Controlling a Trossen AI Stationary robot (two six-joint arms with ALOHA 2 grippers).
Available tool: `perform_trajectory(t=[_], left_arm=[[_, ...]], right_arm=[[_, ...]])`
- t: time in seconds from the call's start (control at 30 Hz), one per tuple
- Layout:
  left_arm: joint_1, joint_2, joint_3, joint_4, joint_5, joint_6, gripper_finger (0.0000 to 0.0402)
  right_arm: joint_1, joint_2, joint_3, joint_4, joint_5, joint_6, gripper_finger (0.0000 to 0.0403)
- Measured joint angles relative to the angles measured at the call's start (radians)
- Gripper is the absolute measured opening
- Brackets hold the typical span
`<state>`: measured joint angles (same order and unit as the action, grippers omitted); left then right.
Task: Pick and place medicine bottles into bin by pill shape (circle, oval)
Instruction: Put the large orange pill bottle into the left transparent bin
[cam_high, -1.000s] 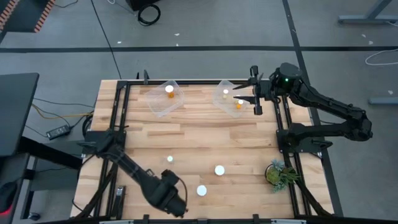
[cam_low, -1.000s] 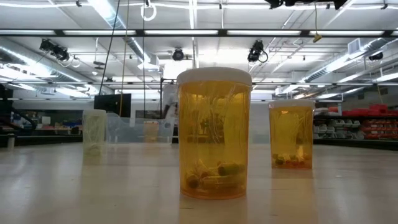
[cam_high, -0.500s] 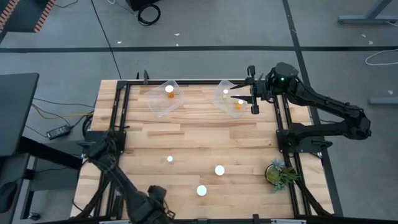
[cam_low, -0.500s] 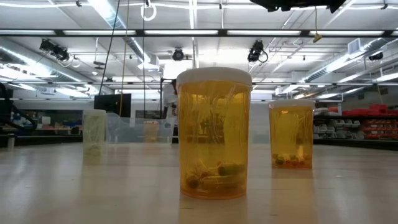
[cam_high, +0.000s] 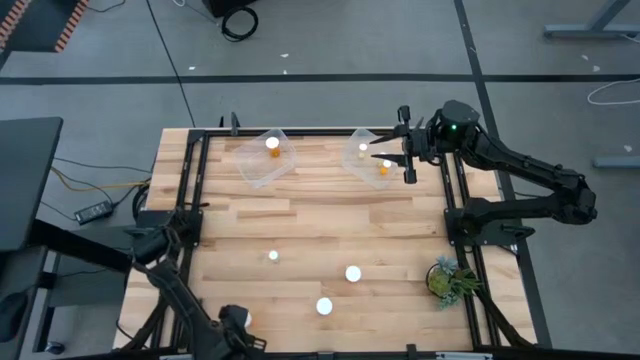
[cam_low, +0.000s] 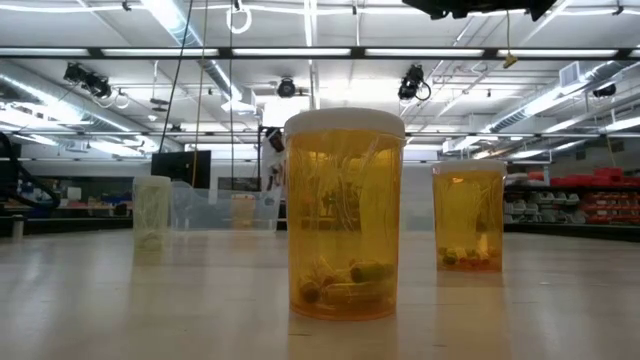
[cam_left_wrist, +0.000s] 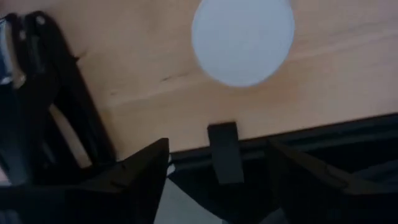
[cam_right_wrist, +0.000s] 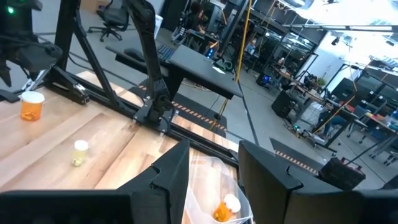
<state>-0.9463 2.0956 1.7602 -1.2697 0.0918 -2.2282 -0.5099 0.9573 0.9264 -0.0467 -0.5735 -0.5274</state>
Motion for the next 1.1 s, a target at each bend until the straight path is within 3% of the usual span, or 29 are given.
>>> perform_trajectory(t=[0.2,0.6,1.1], left_arm=[[0.016,0.0,-0.09,0.054,0.002,0.055,0.0299],[0.019,0.001,-0.2,0.14,0.006,0.085,0.0299],[0.045,0.001,-0.206,0.171,-0.098,0.144,0.0298]], right_arm=[[0.0,0.0,0.0,0.001,0.0,0.0,0.0147],[0.0,0.0,0.0,0.001,0.0,0.003,0.0147],[0.002,0.0,0.0,0.001,0.0,0.003,0.0147]])
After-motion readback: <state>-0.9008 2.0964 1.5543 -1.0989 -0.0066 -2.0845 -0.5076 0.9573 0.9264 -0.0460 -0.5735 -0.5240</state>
